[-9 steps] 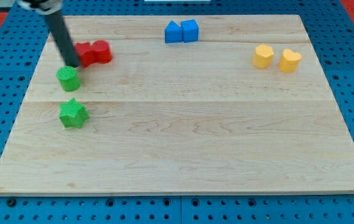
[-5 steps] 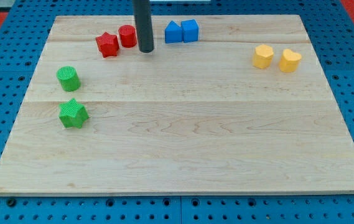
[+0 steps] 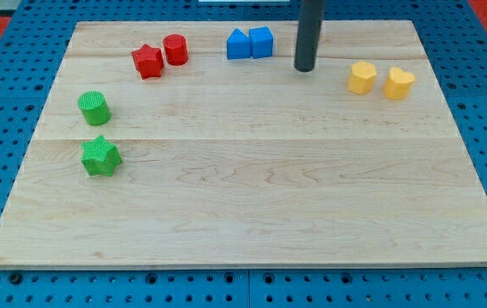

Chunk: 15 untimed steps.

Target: Push the blue cube parallel to the bottom of the yellow hexagon

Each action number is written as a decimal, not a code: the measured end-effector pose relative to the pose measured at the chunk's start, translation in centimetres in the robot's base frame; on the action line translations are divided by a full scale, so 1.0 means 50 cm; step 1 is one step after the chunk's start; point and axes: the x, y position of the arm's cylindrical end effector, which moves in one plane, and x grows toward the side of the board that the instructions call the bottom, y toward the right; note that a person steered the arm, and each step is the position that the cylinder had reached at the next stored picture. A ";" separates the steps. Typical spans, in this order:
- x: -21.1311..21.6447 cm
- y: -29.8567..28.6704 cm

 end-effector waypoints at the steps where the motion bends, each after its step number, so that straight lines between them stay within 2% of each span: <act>1: 0.000 0.062; 4: 0.000 0.235; 7: 0.000 0.275; 8: -0.008 0.325; 9: -0.067 0.443; 10: -0.149 0.466; 11: -0.213 0.308; 12: -0.215 0.258; 14: -0.213 0.087; 15: -0.213 -0.100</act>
